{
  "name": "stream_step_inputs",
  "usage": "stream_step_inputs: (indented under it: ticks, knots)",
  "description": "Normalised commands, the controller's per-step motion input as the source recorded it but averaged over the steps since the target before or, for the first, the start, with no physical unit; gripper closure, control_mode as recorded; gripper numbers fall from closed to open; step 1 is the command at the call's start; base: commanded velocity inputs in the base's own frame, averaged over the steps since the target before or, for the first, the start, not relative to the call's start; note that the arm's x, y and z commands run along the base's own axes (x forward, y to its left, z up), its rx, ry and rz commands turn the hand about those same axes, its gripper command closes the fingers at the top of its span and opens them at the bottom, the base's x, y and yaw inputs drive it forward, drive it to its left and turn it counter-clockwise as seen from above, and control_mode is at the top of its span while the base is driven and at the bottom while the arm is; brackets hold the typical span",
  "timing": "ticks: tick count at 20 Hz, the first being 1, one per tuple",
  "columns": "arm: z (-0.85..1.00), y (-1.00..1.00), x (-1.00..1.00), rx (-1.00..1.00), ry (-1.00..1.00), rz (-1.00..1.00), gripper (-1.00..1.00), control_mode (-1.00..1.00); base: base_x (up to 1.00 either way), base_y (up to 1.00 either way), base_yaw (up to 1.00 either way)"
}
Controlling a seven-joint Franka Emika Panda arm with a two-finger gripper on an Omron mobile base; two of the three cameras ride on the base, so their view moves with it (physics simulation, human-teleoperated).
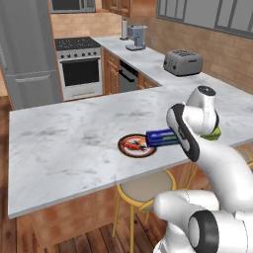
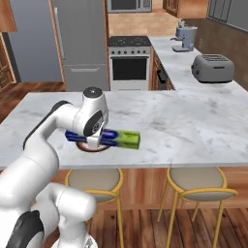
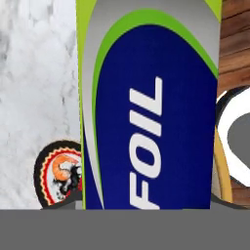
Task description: Retrieve the tupperware and aluminum foil from the cabinet and place them on the dining counter near the plate with fish and shrimp to prepare for storing leftovers.
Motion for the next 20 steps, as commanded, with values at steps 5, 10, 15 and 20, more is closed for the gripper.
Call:
stream_step_inputs:
  ticks: [5, 10, 15, 20]
  knots:
    - [-0.34, -0.36, 0.5, 0.16, -0.02, -0.57, 1.0, -1.0, 0.0, 0.0, 0.0]
    - [-0.28, -0.03, 0.38, 0.14, -0.01, -0.56, 1.0, -1.0, 0.0, 0.0, 0.0]
    - [0.0, 0.0, 0.55, 0.16, 0.0, -0.22, 1.0, -1.0, 0.0, 0.0, 0.0]
    - [-0.01, 0.0, 0.55, 0.11, 0.0, -0.02, 1.0, -1.0, 0.0, 0.0, 0.0]
